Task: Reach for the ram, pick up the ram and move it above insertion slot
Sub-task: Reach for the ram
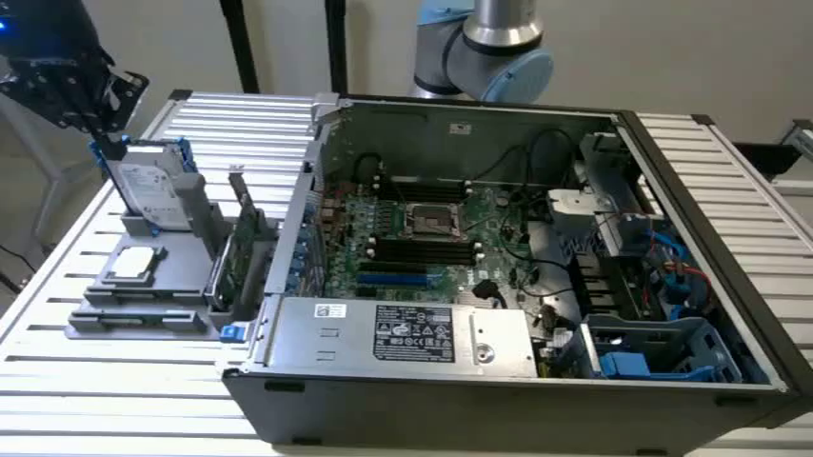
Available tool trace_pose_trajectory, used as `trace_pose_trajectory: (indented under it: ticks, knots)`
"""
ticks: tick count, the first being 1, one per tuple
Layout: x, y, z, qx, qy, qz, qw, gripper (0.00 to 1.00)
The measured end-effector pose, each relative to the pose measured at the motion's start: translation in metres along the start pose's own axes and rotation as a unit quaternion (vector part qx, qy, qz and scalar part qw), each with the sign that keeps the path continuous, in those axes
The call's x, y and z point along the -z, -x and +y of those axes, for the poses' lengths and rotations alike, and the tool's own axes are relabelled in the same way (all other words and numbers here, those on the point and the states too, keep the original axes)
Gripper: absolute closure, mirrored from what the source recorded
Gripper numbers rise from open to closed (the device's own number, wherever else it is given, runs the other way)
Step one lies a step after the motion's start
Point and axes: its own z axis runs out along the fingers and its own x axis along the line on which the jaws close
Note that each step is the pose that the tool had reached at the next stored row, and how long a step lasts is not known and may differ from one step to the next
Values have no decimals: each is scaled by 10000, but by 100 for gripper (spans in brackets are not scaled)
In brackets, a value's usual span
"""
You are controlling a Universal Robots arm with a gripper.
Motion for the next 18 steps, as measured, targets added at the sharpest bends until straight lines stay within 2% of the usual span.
trace_pose_trajectory:
  ticks: [14, 18]
  knots:
    - [1, 1, -2, -1, 0, 1, 10000, 89]
    - [4, 25, -99, 0, 0, 1, 10000, 89]
